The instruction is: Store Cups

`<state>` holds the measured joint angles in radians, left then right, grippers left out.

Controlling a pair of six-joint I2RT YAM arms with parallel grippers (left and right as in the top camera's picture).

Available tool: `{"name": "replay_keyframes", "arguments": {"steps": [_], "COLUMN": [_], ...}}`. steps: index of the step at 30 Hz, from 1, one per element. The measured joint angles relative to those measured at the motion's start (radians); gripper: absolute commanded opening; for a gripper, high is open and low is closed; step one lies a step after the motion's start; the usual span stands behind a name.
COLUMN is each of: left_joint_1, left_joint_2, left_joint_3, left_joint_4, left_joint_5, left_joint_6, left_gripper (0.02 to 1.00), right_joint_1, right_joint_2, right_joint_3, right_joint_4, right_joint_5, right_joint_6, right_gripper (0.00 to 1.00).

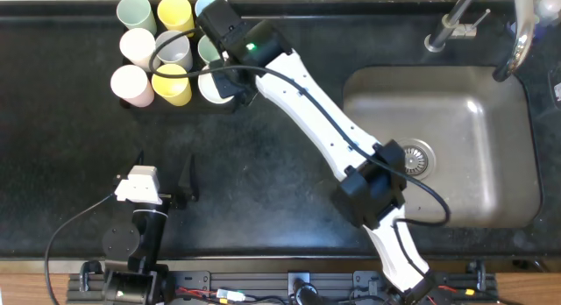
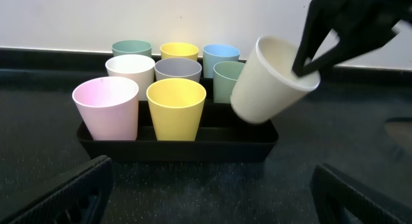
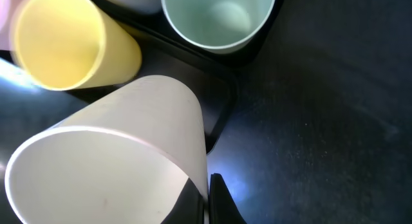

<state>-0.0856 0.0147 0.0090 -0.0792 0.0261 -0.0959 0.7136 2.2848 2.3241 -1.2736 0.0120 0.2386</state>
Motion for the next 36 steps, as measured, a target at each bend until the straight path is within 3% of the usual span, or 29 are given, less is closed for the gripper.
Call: {"name": "replay_keyframes", "arguments": {"steps": [36], "left_joint_1": [0.000], "left_joint_2": [0.000], "left_joint_3": [0.000], "left_joint_4": [0.000], "left_joint_5": [0.000], "left_joint_6": [0.000], "left_gripper": [1.000], "right_joint_1": [0.000], "right_joint_2": [0.109], "right_joint_3": [0.000], "right_joint_4": [0.068], "right_joint_5": [0.048], "right_joint_6": [0.023], "right_gripper": [0.045]}}
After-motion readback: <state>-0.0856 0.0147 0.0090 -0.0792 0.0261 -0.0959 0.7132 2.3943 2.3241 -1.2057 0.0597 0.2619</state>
